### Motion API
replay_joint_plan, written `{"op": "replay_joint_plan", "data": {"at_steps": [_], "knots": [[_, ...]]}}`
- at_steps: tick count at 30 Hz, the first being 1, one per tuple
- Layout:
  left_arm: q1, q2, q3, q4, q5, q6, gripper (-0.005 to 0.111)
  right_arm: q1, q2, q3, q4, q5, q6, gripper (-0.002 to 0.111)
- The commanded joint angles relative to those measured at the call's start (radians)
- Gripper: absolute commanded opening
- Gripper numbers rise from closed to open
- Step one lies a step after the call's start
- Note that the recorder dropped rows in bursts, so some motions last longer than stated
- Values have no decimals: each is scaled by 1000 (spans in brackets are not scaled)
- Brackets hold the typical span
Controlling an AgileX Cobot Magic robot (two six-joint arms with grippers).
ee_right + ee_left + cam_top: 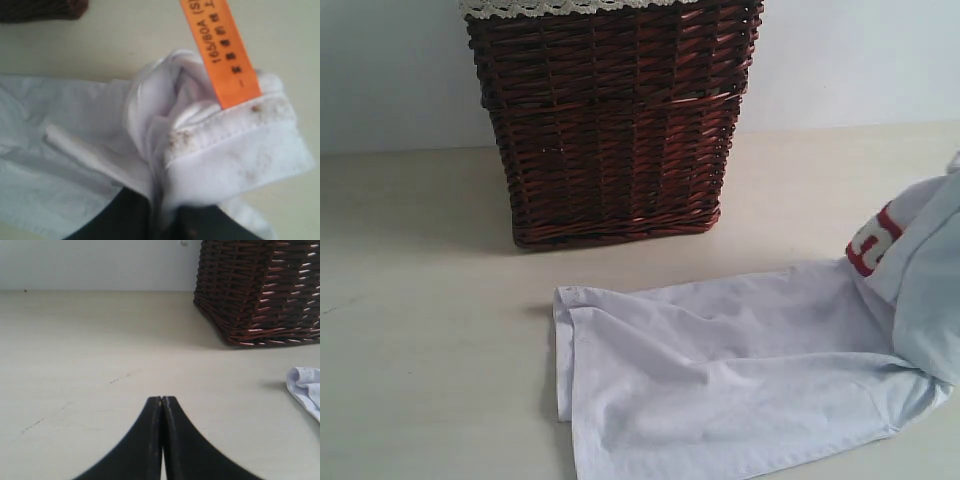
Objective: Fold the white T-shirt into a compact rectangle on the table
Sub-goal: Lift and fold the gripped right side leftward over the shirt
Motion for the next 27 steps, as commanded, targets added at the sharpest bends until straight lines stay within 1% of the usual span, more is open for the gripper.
{"op": "replay_joint_plan", "data": {"at_steps": [1,5,6,7,12,16,18,19,21,23,25,26,27], "knots": [[-6,-6,-1,-5,-8,-1,1,154,-13,-5,77,10,131,0],[-6,-6,-1,-5,-8,-1,1,353,-14,-5,146,2,308,0],[-6,-6,-1,-5,-8,-1,1,410,-14,-5,163,-19,340,0],[-6,-6,-1,-5,-8,-1,1,447,-14,-5,172,-33,360,0],[-6,-6,-1,-5,-8,-1,1,617,-14,-5,211,-143,403,0],[-6,-6,-1,-5,-8,-1,1,753,-10,-5,310,-224,407,0],[-6,-6,-1,-5,-8,-1,1,814,-8,-5,353,-254,399,2],[-6,-6,-1,-5,-8,-1,1,850,-4,-5,371,-266,379,6],[-6,-6,-1,-5,-8,-1,1,916,8,-5,382,-262,315,18],[-6,-6,-1,-5,-8,-1,1,992,35,-5,359,-219,273,40],[-6,-6,-1,-5,-8,-1,1,1069,68,-5,311,-194,248,67],[-6,-6,-1,-5,-8,-1,1,1106,81,-5,280,-194,237,77],[-6,-6,-1,-5,-8,-1,1,1140,93,-5,224,-196,235,80]]}}
